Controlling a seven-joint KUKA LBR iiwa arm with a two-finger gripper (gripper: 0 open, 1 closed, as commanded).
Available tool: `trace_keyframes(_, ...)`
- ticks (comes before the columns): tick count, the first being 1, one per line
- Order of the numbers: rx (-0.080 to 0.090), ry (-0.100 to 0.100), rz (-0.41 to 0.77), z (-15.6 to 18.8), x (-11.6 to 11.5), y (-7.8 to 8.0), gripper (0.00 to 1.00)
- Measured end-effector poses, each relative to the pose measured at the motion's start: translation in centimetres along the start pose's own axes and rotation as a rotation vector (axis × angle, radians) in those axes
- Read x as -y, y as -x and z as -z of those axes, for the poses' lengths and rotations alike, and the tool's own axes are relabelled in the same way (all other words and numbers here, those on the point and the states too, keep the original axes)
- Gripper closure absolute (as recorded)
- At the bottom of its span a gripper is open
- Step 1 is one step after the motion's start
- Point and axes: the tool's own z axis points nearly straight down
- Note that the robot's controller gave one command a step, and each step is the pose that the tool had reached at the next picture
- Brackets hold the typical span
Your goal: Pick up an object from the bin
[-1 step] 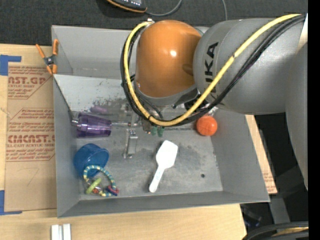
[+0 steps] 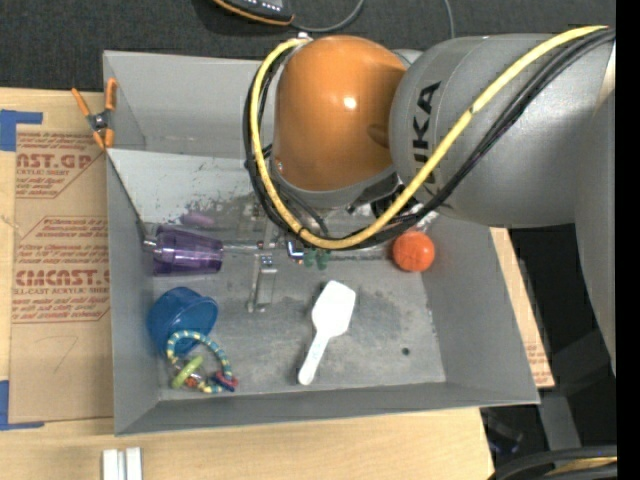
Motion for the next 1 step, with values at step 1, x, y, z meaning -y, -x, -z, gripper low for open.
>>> trace_keyframes(1,-0.001,0.0,0.175,-9.82,-3.56,-1.36,0.0)
